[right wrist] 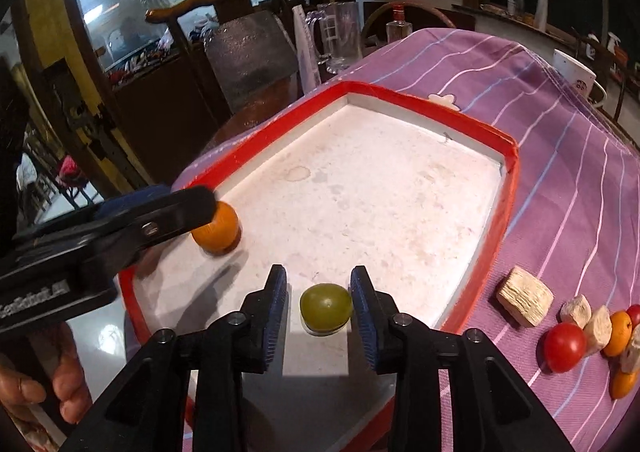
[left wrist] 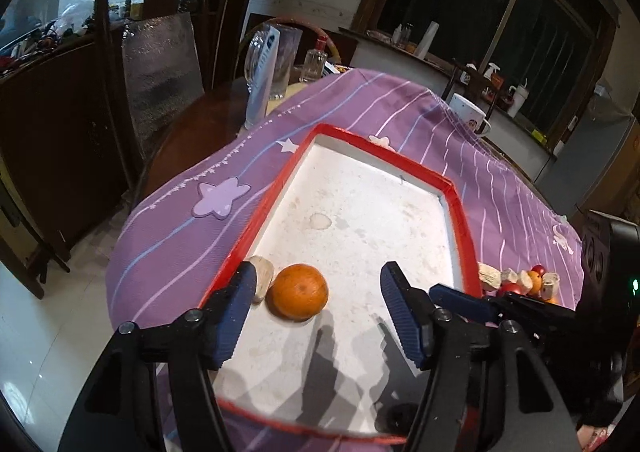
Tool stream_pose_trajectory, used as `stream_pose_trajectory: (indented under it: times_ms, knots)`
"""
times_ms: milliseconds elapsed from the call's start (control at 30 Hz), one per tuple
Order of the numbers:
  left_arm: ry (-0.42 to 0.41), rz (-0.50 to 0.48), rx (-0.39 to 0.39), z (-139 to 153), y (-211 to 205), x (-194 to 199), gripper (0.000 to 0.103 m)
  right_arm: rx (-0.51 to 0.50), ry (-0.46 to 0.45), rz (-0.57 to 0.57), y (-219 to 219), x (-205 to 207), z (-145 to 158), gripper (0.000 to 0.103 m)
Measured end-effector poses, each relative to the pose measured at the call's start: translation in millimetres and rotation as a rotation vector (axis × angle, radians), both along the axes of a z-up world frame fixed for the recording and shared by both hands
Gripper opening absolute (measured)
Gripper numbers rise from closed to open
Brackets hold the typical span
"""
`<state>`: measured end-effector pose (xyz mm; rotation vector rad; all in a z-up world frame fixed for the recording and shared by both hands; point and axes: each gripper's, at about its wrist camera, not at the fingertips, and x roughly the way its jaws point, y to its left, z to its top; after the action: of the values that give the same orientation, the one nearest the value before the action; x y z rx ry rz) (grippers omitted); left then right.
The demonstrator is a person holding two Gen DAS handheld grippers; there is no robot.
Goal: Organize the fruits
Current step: 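Release the tangerine into the tray with the left tool while the right tool drops the grape there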
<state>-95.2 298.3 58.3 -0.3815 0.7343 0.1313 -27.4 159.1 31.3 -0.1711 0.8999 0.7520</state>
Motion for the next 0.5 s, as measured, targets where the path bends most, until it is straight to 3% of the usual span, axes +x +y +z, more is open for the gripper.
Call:
stream_pose_trajectory:
  times_ms: [233, 500]
  knots:
    - [-0.050, 0.056, -0.068, 9.6, -7.5, -36.4, 0.069, 0.126, 0.000, -0.137, -68.5, -19.0, 33.8, 0.039]
    - [-0.113, -0.028, 0.001, 46.4, -72.5, -64.8, 0.070, 0.211, -0.118, -0.319, -176.4, -79.3, 75.8, 0.042]
